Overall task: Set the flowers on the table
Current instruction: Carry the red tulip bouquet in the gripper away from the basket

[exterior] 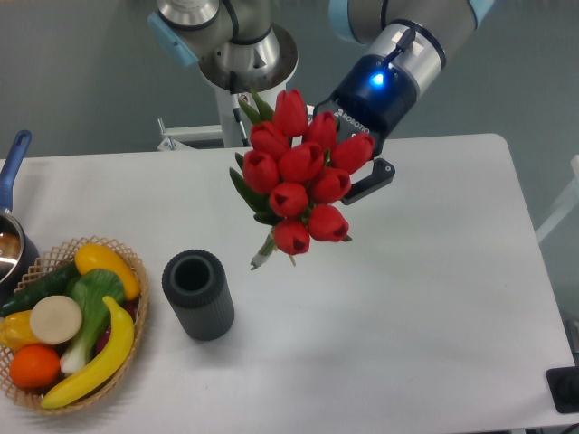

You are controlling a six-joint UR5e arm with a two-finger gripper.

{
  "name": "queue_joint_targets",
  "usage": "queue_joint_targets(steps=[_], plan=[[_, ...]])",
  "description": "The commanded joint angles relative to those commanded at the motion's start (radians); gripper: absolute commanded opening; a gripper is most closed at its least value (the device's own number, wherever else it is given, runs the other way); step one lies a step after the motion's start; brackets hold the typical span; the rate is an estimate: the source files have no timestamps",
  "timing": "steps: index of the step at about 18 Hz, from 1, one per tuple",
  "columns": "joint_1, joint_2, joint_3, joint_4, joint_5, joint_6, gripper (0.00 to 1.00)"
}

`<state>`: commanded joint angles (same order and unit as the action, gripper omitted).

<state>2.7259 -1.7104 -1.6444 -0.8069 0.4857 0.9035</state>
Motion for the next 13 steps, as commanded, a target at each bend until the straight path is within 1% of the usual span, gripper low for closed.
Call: queue_joint_targets(steps=[3, 7, 9, 11, 13], plan=[[-0.005, 0.032, -0.006, -0.003, 0.166, -0.032, 0.42], [-0.008, 0.064, -0.021, -0.012, 0.29, -0.044, 0.42], [-0.015, 0.08, -0.026, -0.044, 0.408, -0.045, 0.42], [-0.038, 0.083, -0.028, -0.075, 0.54, -0.045, 0.42], [-0.048, 0.094, -0.043, -0.103, 0.649, -0.045, 0.42]])
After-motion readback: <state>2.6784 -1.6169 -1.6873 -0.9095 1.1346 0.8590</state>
